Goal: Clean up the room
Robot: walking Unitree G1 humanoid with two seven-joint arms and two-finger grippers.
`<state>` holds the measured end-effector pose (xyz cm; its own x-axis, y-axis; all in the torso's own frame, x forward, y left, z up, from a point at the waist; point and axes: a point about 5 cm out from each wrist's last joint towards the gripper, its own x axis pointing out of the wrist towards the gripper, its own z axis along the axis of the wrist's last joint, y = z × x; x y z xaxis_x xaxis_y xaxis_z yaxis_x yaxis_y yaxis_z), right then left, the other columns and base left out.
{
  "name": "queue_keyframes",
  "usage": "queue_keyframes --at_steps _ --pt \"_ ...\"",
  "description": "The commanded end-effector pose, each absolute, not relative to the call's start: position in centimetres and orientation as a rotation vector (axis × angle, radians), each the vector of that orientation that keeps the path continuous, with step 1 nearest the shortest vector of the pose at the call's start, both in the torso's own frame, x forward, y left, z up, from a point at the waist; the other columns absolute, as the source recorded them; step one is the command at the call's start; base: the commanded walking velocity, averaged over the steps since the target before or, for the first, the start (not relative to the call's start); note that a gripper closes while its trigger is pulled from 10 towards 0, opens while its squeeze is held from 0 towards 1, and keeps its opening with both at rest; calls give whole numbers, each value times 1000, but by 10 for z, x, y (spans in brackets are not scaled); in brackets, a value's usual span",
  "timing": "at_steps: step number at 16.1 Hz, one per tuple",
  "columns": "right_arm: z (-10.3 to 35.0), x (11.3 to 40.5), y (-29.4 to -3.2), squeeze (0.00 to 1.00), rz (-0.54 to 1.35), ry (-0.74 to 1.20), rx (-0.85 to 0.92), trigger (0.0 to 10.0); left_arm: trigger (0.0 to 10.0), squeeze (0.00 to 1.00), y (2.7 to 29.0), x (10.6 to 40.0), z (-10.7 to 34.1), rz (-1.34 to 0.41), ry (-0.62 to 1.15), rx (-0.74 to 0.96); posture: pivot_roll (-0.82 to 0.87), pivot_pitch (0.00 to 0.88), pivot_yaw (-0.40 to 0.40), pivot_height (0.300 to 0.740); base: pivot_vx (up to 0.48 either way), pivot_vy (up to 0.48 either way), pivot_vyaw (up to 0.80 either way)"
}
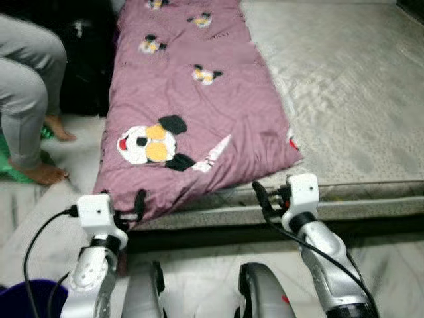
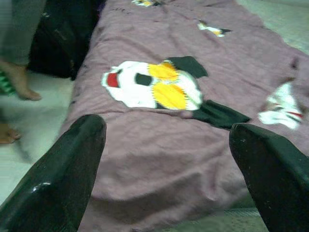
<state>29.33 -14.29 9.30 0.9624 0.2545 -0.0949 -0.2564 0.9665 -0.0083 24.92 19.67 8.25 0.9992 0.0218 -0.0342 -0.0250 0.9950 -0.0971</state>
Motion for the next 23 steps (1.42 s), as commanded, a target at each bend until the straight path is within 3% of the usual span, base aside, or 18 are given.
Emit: queue_keyframes --at_steps 1,7,23 --pt "93 293 -145 0 254 92 -26 10000 10000 0 197 248 83 22 31 -95 -11 168 -20 594 394 0 0" --pt "93 295 -145 0 249 92 -32 10000 10000 0 196 250 82 22 35 -95 -14 174 -23 594 380 0 0" --pt "92 293 -140 0 283 87 19 10000 10000 0 198 249 78 49 66 -87 -9 181 -20 584 0 0 100"
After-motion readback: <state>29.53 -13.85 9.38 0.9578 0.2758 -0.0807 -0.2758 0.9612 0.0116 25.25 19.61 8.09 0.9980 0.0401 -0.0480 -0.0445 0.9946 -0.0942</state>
